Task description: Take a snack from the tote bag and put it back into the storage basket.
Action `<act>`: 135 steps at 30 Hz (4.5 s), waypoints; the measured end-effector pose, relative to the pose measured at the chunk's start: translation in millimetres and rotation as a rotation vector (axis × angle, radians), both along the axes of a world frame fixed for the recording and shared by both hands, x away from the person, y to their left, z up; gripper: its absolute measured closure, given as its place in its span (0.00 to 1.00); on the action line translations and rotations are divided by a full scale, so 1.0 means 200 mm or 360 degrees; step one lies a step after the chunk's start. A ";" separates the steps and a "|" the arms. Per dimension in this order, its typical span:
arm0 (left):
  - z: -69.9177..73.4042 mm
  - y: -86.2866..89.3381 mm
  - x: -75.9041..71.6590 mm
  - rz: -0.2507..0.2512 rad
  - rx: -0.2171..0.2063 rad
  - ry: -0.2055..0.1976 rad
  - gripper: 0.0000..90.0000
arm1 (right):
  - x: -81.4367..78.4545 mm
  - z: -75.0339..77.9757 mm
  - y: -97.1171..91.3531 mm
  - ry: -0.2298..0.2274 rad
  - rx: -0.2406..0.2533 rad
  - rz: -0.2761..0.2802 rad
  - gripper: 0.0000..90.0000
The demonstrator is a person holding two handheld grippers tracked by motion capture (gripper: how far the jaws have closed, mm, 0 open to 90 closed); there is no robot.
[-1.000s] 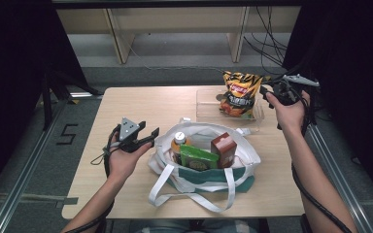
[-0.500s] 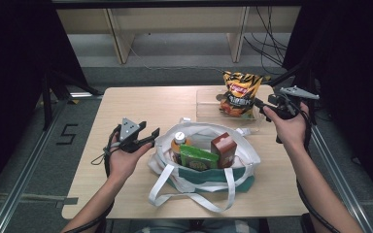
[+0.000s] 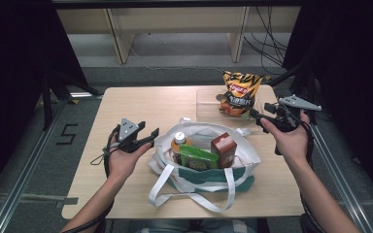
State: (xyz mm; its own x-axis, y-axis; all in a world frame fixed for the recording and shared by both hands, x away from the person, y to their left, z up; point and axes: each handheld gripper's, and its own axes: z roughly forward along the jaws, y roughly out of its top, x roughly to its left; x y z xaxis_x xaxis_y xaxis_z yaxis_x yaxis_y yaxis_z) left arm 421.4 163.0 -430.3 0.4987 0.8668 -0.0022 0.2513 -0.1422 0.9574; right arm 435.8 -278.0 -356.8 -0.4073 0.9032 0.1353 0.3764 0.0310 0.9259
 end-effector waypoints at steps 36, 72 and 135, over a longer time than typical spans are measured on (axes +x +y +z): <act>0.03 -0.04 -0.01 -0.0034 0.0005 -0.0018 0.44 | -0.33 -0.02 0.29 -0.0007 0.0073 0.0308 0.31; 0.03 -0.04 0.00 -0.0042 0.0011 -0.0015 0.44 | -0.36 -0.19 0.44 0.0010 -0.0118 0.0376 0.32; 0.03 -0.03 -0.01 -0.0026 0.0001 -0.0017 0.44 | -0.38 0.18 0.21 -0.0247 0.0053 0.0274 0.44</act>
